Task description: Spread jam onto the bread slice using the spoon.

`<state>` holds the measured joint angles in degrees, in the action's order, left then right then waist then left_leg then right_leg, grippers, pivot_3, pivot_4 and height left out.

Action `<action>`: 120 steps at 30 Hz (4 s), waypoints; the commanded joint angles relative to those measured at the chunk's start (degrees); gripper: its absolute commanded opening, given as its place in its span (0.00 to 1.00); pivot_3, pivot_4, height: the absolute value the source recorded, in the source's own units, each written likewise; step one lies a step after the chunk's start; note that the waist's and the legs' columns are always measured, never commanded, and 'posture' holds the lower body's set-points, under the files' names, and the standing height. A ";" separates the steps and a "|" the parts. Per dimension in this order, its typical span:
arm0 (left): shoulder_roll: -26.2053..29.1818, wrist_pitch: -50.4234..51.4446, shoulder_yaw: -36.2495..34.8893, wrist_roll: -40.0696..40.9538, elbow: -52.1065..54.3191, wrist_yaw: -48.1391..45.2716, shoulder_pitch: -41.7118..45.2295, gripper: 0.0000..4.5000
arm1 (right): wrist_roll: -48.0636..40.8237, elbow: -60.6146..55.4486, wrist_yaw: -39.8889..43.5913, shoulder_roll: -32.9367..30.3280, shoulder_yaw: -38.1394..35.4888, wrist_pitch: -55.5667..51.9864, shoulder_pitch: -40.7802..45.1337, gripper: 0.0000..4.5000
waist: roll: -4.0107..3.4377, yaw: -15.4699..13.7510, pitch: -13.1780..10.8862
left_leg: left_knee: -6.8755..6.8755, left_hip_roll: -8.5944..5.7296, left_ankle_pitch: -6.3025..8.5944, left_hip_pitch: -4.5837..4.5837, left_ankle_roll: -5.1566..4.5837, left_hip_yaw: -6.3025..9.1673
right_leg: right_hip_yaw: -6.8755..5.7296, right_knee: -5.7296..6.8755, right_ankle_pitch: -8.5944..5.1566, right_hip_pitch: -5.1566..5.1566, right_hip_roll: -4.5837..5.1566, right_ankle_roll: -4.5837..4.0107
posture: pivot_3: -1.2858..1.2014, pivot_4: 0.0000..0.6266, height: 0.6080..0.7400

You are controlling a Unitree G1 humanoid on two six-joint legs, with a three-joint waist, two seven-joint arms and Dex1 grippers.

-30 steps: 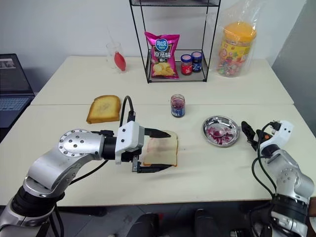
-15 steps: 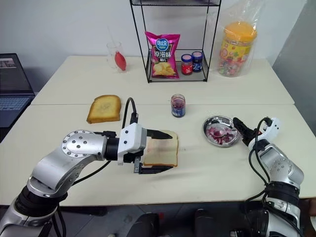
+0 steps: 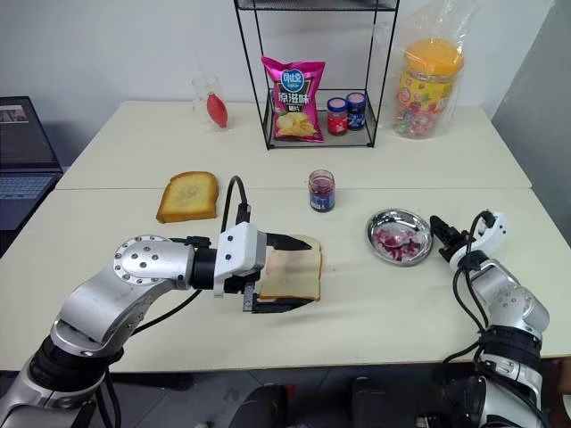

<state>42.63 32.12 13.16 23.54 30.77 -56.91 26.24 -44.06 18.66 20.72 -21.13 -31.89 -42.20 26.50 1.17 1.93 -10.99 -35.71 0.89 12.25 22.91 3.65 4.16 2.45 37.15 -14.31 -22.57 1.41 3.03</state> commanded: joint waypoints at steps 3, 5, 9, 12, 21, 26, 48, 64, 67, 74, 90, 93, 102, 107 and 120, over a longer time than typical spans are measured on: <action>-0.36 -0.83 -1.05 -0.68 -0.04 0.64 0.44 1.00 | -4.18 -2.97 0.29 -0.46 -1.85 -1.54 1.12 0.00 | -0.01 0.00 0.01 | -0.01 0.00 0.00 -0.01 0.00 -0.02 | 0.02 0.01 0.01 0.00 0.00 0.02 | 0.52 0.24 1.00; -0.32 -0.82 -1.39 -0.76 -0.29 0.84 0.44 1.00 | -5.46 -4.60 0.24 -0.60 -1.90 -2.62 0.92 0.00 | -0.01 0.00 0.01 | -0.02 0.01 0.00 -0.01 0.00 -0.01 | 0.02 0.02 0.02 0.00 -0.01 0.03 | 0.52 0.24 1.00; -0.32 -0.16 -3.17 -0.34 -0.84 2.12 -0.19 1.00 | -7.53 -9.07 -0.64 -1.48 -2.24 -4.50 0.21 0.00 | -0.03 -0.01 -0.01 | -0.01 0.01 0.00 0.03 0.00 -0.02 | 0.04 0.02 0.02 -0.04 -0.02 0.03 | 0.52 0.24 1.00; -0.18 0.67 -4.33 0.52 -0.50 2.76 -0.61 1.00 | -8.81 -11.75 -1.58 -1.91 -2.66 -5.42 -0.22 0.00 | -0.04 -0.01 -0.01 | 0.00 0.01 0.00 0.05 -0.01 -0.03 | 0.05 0.02 0.02 -0.08 -0.02 0.03 | 0.52 0.24 1.00; 0.60 6.65 -16.48 2.15 -1.66 11.67 -5.17 1.00 | -14.14 -27.29 -7.82 -5.38 2.50 -9.99 8.87 0.00 | -0.21 0.15 -0.11 | -0.02 0.12 0.01 0.11 -0.01 -0.10 | 0.12 0.18 0.02 -0.31 -0.11 0.02 | 0.52 0.24 1.00; 0.79 6.80 -17.50 0.88 -1.78 14.56 -5.89 1.00 | -7.48 -23.04 -7.87 -2.84 11.22 -5.81 19.00 0.00 | -0.22 0.74 -0.12 | -0.08 0.26 0.00 0.12 -0.02 -0.25 | 0.23 0.27 0.11 -0.44 -0.22 -0.01 | 0.52 0.24 1.00; -4.79 11.46 -24.46 3.18 -3.41 27.69 -6.37 1.00 | 29.16 32.03 7.93 10.91 31.93 36.34 45.83 0.00 | -0.19 1.29 -0.13 | -0.01 0.57 0.00 0.17 -0.01 -0.45 | 0.30 0.66 0.19 -0.82 -0.48 -0.47 | 0.52 0.24 1.00; -4.55 10.61 -23.83 2.53 -4.00 28.55 -7.00 1.00 | 39.68 43.73 8.28 13.94 34.14 45.63 45.98 0.00 | -0.19 1.34 -0.13 | -0.03 0.57 0.00 0.14 0.00 -0.44 | 0.31 0.78 0.19 -0.83 -0.48 -0.49 | 0.52 0.24 1.00; -4.59 10.33 -23.53 2.13 -4.26 28.77 -6.88 1.00 | 38.25 44.76 8.20 14.76 32.10 42.77 46.35 0.00 | -0.19 1.34 -0.12 | -0.03 0.57 0.00 0.13 0.00 -0.43 | 0.31 0.81 0.19 -0.82 -0.48 -0.50 | 0.52 0.24 1.00; -4.66 9.75 -22.82 1.33 -4.68 28.82 -6.67 1.00 | 34.28 45.76 5.98 15.96 26.26 36.41 47.92 0.00 | -0.19 1.34 -0.12 | -0.04 0.57 0.00 0.13 0.00 -0.43 | 0.30 0.83 0.19 -0.82 -0.48 -0.52 | 0.52 0.24 1.00; -5.11 8.02 -21.17 -0.17 -6.36 28.39 -6.08 1.00 | 23.94 44.37 0.38 15.15 13.19 24.18 50.65 0.00 | -0.19 1.35 -0.13 | -0.01 0.57 0.00 0.13 0.00 -0.42 | 0.28 0.83 0.16 -0.83 -0.50 -0.57 | 0.52 0.24 1.00; -5.15 7.69 -20.87 -0.37 -6.80 28.29 -5.78 1.00 | 23.53 44.25 -0.28 14.75 12.54 23.67 50.57 0.00 | -0.19 1.36 -0.13 | -0.01 0.57 0.00 0.14 0.00 -0.42 | 0.28 0.83 0.16 -0.83 -0.50 -0.57 | 0.52 0.24 1.00; -5.11 6.96 -20.11 -0.68 -7.73 27.87 -5.22 1.00 | 23.12 43.81 -0.93 13.90 11.40 23.44 50.78 0.00 | -0.19 1.37 -0.13 | -0.01 0.57 0.00 0.14 0.00 -0.42 | 0.28 0.82 0.16 -0.83 -0.50 -0.57 | 0.52 0.24 1.00; -5.04 6.79 -19.92 -1.01 -8.08 27.51 -4.89 1.00 | 23.23 43.59 -0.82 13.42 11.43 23.82 50.94 0.00 | -0.19 1.37 -0.13 | -0.02 0.57 0.00 0.14 0.00 -0.42 | 0.28 0.82 0.16 -0.83 -0.50 -0.57 | 0.52 0.24 1.00; -5.22 6.16 -19.22 -1.55 -8.39 26.83 -4.66 1.00 | 19.77 43.11 -2.34 13.39 8.37 20.67 51.27 0.00 | -0.19 1.36 -0.13 | -0.02 0.57 0.00 0.14 0.00 -0.42 | 0.28 0.82 0.16 -0.83 -0.50 -0.57 | 0.52 0.24 1.00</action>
<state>37.35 39.54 -5.61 22.50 21.96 -29.72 20.43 -22.34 64.79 18.54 -7.28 -22.42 -21.22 74.99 0.98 3.29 -11.12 -35.72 1.46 12.25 23.05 3.65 3.74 2.73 37.98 -14.16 -23.40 0.90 2.46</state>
